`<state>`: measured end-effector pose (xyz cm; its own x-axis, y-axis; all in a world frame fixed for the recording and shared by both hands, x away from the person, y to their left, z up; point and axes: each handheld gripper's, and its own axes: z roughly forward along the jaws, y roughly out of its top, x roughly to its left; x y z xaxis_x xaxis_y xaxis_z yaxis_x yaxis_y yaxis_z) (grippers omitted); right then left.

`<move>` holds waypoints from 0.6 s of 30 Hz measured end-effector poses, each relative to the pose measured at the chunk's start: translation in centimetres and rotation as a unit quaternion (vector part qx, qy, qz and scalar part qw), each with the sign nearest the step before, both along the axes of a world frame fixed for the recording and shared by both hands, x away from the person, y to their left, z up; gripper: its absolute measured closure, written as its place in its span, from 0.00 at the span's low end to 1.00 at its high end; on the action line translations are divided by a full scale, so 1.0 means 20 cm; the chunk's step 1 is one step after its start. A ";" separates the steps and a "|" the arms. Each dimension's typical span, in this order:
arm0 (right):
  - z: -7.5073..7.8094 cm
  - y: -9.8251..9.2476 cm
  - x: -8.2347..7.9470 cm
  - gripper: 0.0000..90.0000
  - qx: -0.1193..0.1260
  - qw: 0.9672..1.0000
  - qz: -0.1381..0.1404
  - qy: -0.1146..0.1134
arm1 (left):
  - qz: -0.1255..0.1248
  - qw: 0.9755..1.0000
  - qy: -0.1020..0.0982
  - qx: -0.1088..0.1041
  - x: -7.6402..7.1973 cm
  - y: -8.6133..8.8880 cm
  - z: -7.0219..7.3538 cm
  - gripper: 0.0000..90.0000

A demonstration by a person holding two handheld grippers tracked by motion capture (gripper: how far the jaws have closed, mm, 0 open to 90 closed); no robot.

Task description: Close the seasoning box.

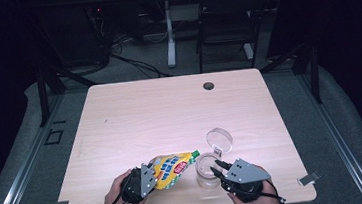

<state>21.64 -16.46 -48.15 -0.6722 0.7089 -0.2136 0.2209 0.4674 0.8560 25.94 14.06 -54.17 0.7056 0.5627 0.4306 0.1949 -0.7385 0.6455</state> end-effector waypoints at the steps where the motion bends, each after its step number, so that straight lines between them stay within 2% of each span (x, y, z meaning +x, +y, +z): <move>1: 0.00 0.00 0.00 0.82 -0.001 1.000 0.000 0.000 | 0.000 1.000 0.000 0.001 0.00 0.00 0.00 0.72; 9: -0.01 0.02 0.00 0.82 -0.008 1.000 0.003 -0.004 | -0.001 1.000 -0.006 0.006 0.00 -0.01 0.00 0.72; 15: -0.02 0.03 -0.01 0.82 -0.009 1.000 0.009 -0.006 | -0.004 0.999 -0.024 0.029 0.00 -0.03 0.00 0.73; 18: -0.02 0.04 -0.01 0.82 -0.015 1.000 0.011 -0.011 | -0.010 0.999 -0.023 0.037 -0.01 -0.04 0.00 0.73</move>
